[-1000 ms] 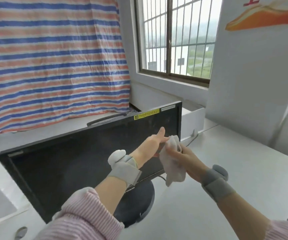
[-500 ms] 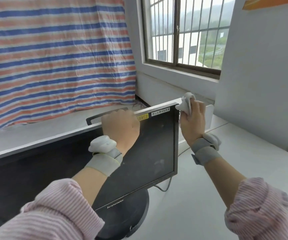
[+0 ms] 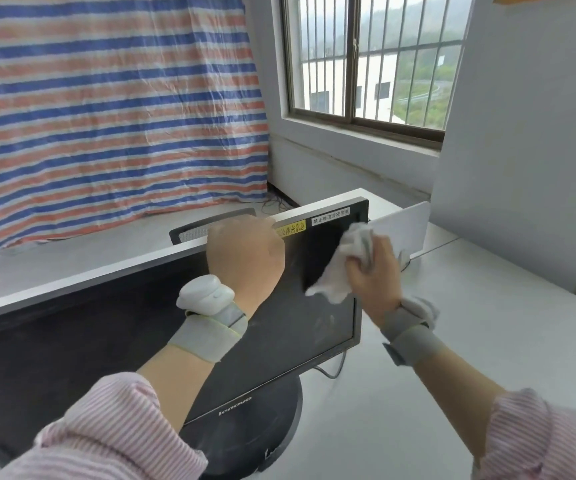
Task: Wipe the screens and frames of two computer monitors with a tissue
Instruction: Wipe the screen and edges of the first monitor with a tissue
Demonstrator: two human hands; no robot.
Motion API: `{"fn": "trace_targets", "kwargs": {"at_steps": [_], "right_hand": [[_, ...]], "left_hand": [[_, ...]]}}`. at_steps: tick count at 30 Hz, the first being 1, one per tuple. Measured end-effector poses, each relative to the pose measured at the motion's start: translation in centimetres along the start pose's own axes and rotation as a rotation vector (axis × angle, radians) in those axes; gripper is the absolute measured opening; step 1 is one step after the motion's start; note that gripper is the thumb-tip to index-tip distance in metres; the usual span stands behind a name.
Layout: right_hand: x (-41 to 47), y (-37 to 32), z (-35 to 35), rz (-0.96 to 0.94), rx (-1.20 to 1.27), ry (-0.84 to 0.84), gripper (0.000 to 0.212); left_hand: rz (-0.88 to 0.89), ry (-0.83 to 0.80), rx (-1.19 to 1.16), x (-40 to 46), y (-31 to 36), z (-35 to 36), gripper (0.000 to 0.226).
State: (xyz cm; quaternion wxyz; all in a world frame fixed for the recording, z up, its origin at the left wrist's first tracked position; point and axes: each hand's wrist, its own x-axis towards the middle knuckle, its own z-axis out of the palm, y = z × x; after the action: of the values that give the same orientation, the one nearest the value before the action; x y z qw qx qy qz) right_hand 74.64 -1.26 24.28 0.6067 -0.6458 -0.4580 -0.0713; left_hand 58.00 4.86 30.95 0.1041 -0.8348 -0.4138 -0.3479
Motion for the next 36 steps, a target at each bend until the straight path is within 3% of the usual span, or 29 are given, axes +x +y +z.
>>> {"fn": "trace_targets", "kwargs": {"at_steps": [2, 4, 7, 9, 11, 14, 17, 19, 22, 25, 28, 30, 32, 34, 36], "right_hand": [[2.1, -1.2, 0.2, 0.179, -0.015, 0.157, 0.034], [2.3, -2.5, 1.8, 0.221, 0.014, 0.101, 0.031], [-1.2, -4.9, 5.1, 0.055, 0.160, -0.207, 0.029], [-4.6, -7.2, 6.6, -0.105, 0.127, -0.477, 0.027], [-6.6, -8.7, 6.9, -0.190, 0.136, -0.604, 0.020], [-6.4, -9.3, 5.7, -0.083, 0.138, -0.360, 0.011], [-3.5, -8.7, 4.0, 0.093, 0.015, 0.052, 0.031], [-1.6, -9.0, 3.7, 0.248, -0.003, 0.172, 0.038], [-1.6, -10.2, 6.3, 0.220, -0.013, 0.082, 0.048], [-5.7, -13.5, 10.0, -0.094, 0.151, -0.263, 0.046], [-8.8, -16.9, 11.0, -0.265, 0.226, -0.536, 0.039], [-8.5, -17.4, 9.9, -0.282, 0.193, -0.460, 0.034], [-6.6, -16.7, 8.2, -0.192, 0.113, -0.256, 0.028], [-3.8, -15.8, 6.6, -0.003, -0.007, -0.089, 0.032], [-1.4, -15.3, 5.9, 0.202, -0.135, -0.080, 0.038]], "left_hand": [[0.021, -0.025, -0.019, -0.2, -0.2, -0.6, 0.037], [0.002, -0.015, -0.056, -0.5, -1.0, -1.5, 0.037], [-0.050, 0.038, -0.066, -1.3, -3.7, -3.0, 0.032], [-0.088, 0.049, -0.029, -2.2, -6.2, -4.4, 0.035], [-0.123, 0.040, 0.000, -2.9, -8.1, -5.7, 0.041], [-0.205, 0.006, 0.045, -4.1, -10.5, -7.4, 0.043], [-0.239, -0.009, 0.096, -4.9, -12.3, -8.6, 0.043], [-0.261, -0.029, 0.114, -5.6, -13.7, -9.5, 0.044], [-0.290, -0.017, 0.151, -6.7, -15.7, -10.7, 0.047], [-0.307, 0.016, 0.164, -7.6, -17.2, -11.3, 0.049], [-0.308, 0.038, 0.193, -7.9, -17.9, -11.3, 0.052], [-0.297, 0.056, 0.186, -7.9, -17.9, -11.4, 0.052], [-0.313, 0.079, 0.165, -8.0, -18.0, -11.5, 0.051], [-0.334, 0.092, 0.161, -8.3, -18.4, -11.5, 0.052], [-0.326, 0.115, 0.165, -8.5, -19.0, -11.5, 0.055]]}}
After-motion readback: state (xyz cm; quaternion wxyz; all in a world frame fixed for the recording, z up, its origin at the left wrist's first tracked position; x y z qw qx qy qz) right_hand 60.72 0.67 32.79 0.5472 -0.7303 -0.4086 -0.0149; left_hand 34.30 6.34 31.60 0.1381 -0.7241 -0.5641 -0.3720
